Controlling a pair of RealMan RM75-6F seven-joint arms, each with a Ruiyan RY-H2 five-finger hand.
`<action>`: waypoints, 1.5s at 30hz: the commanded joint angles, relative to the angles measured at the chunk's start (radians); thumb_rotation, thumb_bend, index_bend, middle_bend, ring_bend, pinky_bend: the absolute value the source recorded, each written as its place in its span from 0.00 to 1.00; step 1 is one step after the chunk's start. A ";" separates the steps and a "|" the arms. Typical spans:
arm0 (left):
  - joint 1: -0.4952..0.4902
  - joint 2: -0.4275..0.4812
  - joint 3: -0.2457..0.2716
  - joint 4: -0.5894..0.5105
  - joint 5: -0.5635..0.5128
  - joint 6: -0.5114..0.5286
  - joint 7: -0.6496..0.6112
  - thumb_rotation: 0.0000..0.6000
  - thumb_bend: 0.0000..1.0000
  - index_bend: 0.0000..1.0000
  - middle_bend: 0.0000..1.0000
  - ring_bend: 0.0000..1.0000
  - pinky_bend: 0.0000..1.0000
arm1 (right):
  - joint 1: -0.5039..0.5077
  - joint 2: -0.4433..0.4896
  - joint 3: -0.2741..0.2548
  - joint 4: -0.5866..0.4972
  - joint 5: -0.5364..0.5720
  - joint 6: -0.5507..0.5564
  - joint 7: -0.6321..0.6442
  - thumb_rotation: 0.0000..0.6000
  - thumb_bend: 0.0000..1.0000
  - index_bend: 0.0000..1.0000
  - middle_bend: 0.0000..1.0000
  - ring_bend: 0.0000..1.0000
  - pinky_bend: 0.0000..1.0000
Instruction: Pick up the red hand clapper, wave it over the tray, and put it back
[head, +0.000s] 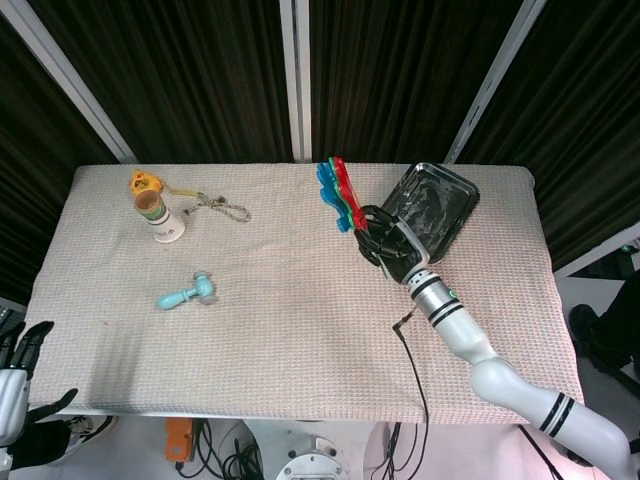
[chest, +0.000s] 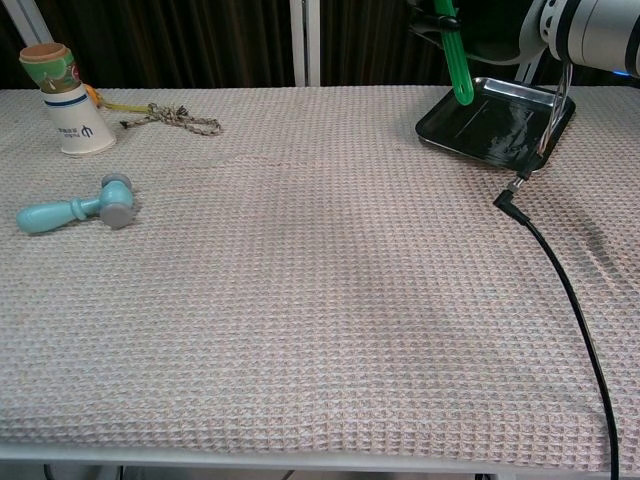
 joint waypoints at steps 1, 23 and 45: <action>-0.003 -0.003 0.000 0.001 -0.001 -0.004 -0.002 1.00 0.07 0.10 0.11 0.00 0.09 | 0.009 -0.004 -0.096 0.051 -0.241 0.083 -0.219 1.00 0.43 0.97 0.71 0.74 0.98; 0.000 0.004 0.003 -0.003 0.000 0.001 -0.003 1.00 0.07 0.10 0.11 0.00 0.09 | 0.120 -0.118 -0.362 0.170 -0.257 0.471 -1.154 1.00 0.45 0.97 0.71 0.74 0.98; 0.017 0.001 0.007 0.030 -0.011 0.017 -0.045 1.00 0.07 0.10 0.11 0.00 0.10 | 0.257 -0.438 -0.421 0.495 -0.143 0.492 -0.910 1.00 0.37 0.67 0.50 0.53 0.90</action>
